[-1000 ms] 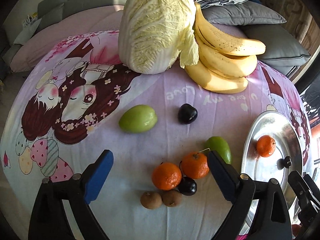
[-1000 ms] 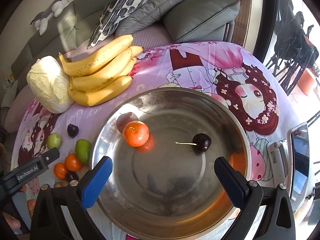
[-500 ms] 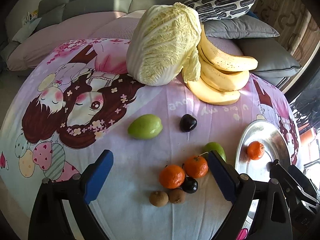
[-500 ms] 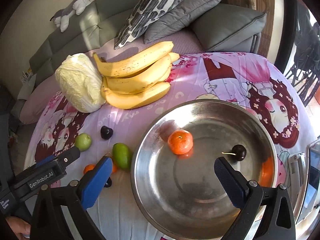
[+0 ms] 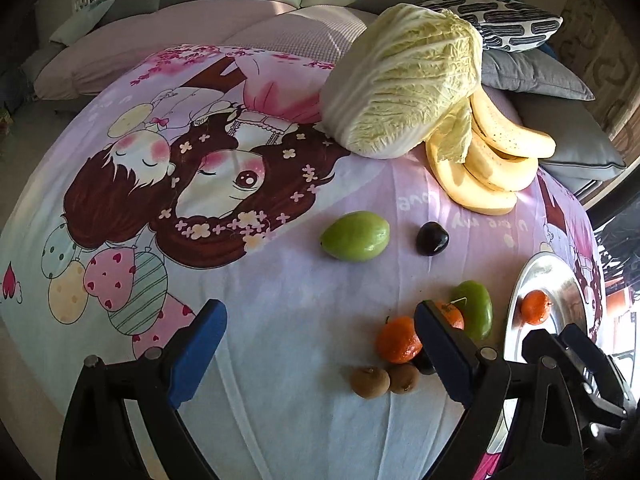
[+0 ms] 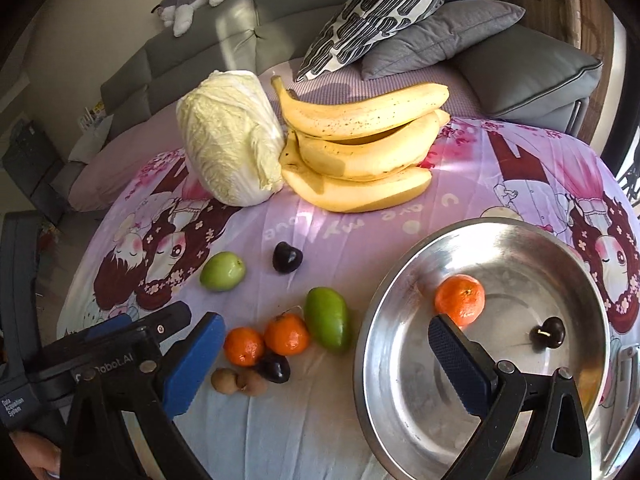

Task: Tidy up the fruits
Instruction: 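Move both tools back toward the remaining fruits beside the bowl, then grasp a small brown round fruit with the left tool while the right tool grasps another, then carry both brown fruits in the left and right tools over the steel bowl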

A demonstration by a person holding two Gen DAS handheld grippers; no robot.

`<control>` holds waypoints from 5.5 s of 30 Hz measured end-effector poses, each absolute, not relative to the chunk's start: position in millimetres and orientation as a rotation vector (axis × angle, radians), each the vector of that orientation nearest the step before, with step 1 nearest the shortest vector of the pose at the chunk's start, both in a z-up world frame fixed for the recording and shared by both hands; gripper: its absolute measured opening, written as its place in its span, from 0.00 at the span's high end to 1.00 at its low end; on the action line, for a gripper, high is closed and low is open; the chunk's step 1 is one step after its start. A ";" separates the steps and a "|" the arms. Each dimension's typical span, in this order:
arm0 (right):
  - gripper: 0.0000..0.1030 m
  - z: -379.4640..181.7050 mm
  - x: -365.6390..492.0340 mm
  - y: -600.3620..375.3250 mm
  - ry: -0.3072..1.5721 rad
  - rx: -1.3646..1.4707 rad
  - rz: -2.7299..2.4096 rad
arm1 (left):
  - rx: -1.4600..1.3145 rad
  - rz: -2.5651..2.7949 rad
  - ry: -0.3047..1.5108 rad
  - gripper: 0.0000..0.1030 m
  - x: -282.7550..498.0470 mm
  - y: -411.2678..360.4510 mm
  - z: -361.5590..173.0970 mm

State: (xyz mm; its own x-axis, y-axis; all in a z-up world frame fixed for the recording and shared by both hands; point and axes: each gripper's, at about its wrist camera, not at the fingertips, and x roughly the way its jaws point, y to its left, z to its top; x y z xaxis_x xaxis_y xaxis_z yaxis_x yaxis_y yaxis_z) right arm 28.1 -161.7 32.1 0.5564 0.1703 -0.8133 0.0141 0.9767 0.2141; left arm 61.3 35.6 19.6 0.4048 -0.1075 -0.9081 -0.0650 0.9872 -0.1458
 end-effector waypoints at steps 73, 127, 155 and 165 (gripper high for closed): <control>0.70 -26.9 9.0 -89.4 1.093 0.017 0.308 | -0.499 -0.150 1.339 0.73 53.9 38.1 -39.3; 0.74 10.8 9.4 -126.2 0.986 0.102 0.206 | -0.448 -0.093 1.226 0.73 66.7 32.5 0.3; 0.73 4.5 -3.2 -276.8 1.046 0.326 -0.233 | -0.071 -0.384 1.246 0.73 63.9 -122.6 19.8; 0.73 -3.7 -8.1 -299.2 1.076 0.344 -0.319 | 0.032 -0.474 1.294 0.73 51.0 -169.1 5.9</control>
